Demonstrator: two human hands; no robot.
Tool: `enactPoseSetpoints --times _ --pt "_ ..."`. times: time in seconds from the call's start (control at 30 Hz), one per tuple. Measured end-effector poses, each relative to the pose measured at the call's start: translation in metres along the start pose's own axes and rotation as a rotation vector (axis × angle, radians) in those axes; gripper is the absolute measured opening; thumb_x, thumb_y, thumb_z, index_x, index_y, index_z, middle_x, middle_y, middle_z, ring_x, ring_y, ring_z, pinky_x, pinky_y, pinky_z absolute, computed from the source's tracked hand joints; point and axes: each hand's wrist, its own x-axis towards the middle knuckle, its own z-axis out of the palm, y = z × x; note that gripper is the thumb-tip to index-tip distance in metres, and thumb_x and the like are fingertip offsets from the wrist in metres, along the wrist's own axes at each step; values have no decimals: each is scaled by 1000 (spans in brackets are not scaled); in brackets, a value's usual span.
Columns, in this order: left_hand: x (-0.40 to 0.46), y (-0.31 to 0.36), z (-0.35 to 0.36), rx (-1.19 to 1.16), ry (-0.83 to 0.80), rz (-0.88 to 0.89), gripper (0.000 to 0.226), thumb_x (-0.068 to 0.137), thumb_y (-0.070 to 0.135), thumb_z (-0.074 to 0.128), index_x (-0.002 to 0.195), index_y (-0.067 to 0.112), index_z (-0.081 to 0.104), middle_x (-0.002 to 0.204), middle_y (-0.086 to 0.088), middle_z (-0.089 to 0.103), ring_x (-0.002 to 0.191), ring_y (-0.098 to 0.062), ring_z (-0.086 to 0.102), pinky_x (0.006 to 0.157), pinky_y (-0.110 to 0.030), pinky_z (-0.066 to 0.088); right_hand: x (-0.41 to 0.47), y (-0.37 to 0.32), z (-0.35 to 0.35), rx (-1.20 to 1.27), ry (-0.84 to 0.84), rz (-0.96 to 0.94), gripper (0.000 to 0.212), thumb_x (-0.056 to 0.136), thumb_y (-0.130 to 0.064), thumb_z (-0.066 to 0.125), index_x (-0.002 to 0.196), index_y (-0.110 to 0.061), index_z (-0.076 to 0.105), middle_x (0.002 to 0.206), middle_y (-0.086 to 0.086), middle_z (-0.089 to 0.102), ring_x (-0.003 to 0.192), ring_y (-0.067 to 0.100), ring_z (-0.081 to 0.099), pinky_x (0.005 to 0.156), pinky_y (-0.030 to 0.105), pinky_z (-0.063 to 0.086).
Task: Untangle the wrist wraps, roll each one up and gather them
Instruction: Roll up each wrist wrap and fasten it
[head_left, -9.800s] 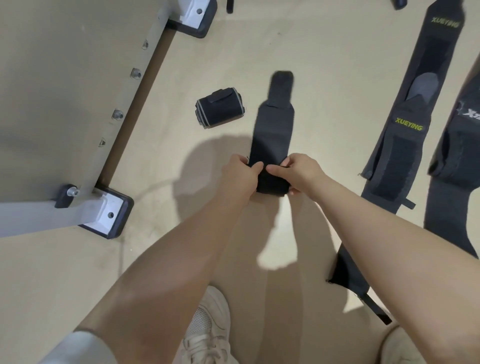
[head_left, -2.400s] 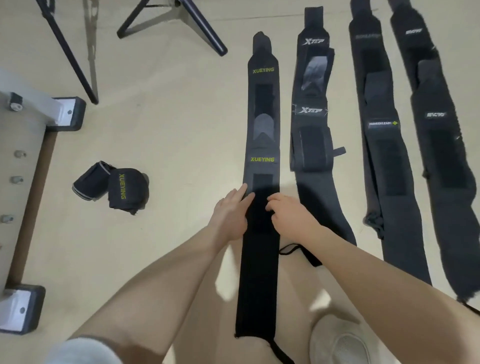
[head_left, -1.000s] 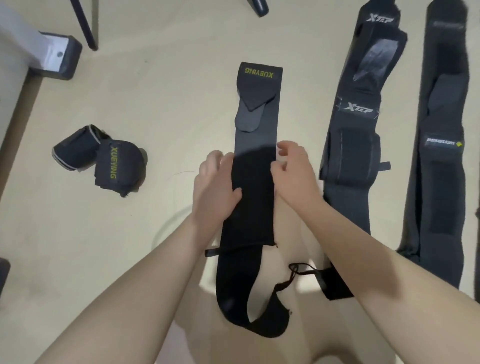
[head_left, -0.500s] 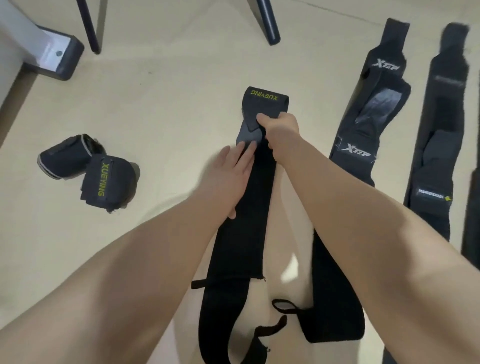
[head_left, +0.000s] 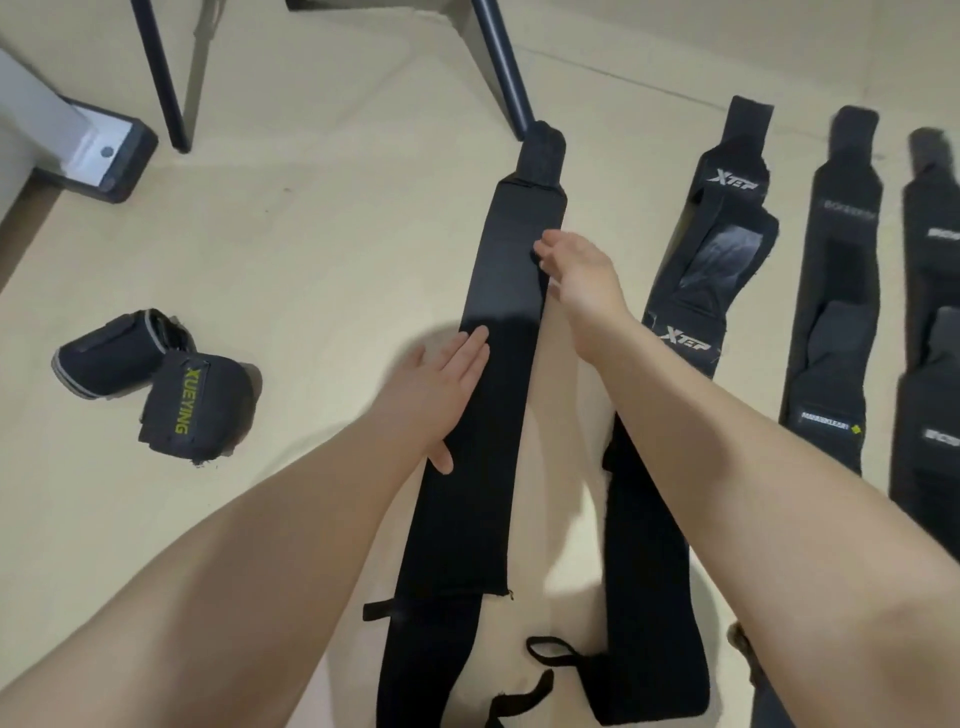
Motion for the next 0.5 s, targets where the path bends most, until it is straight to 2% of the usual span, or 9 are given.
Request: enactPoseSetpoints --times 0.1,0.17,0.27,0.33,0.37,0.4,0.43,0.5 --pt "-1 1 -2 41 72 -17 135 62 57 78 148 4 -12 155 -11 -22 146 -24 -5 115 -40 14 -34 35 -2 -414 -17 -153 31 97 -9 39 120 -10 60 121 2 61 115 15 53 101 26 40" --pt "4 1 -7 40 148 -70 134 57 56 81 149 7 -4 156 -10 -16 145 -23 3 111 -40 21 -63 58 -4 -621 28 -264 29 96 -6 38 113 -10 62 113 3 63 106 13 55 95 23 41" --pt "8 6 -15 -42 227 -175 134 52 50 86 149 11 3 158 -10 -11 145 -24 9 111 -44 23 -110 86 -4 -717 12 -258 27 97 -8 40 113 -14 60 114 -1 60 98 4 49 88 14 35" --pt "4 13 -11 -61 400 -246 117 55 39 87 146 9 22 157 -12 13 139 -25 30 106 -42 34 -136 104 -6 -795 -111 -260 28 98 -12 41 120 -15 57 122 -1 57 107 8 51 93 17 37" --pt "-2 19 -8 -90 507 -258 96 58 27 84 140 9 37 152 -12 30 131 -24 44 100 -39 42 -148 113 -8 -893 -199 -292 32 99 -15 41 128 -15 53 132 1 53 118 12 49 101 20 36" --pt "-9 24 -3 -128 583 -240 77 63 15 76 133 10 47 147 -12 40 123 -23 51 94 -35 46 -157 121 -10 -1022 -294 -334 39 99 -19 41 138 -14 44 144 3 42 132 17 39 110 26 29" --pt "-16 30 2 -213 602 -201 67 69 10 68 133 9 48 146 -12 40 124 -23 50 95 -34 45 -164 128 -11 -1158 -379 -370 49 100 -24 40 146 -13 31 155 3 26 142 19 23 115 30 18" --pt "-38 45 18 -391 554 -32 57 83 8 56 138 5 41 149 -13 34 131 -27 41 104 -35 36 -165 135 -13 -1336 -470 -379 65 99 -34 39 152 -15 5 160 1 -3 147 17 -3 118 35 3"
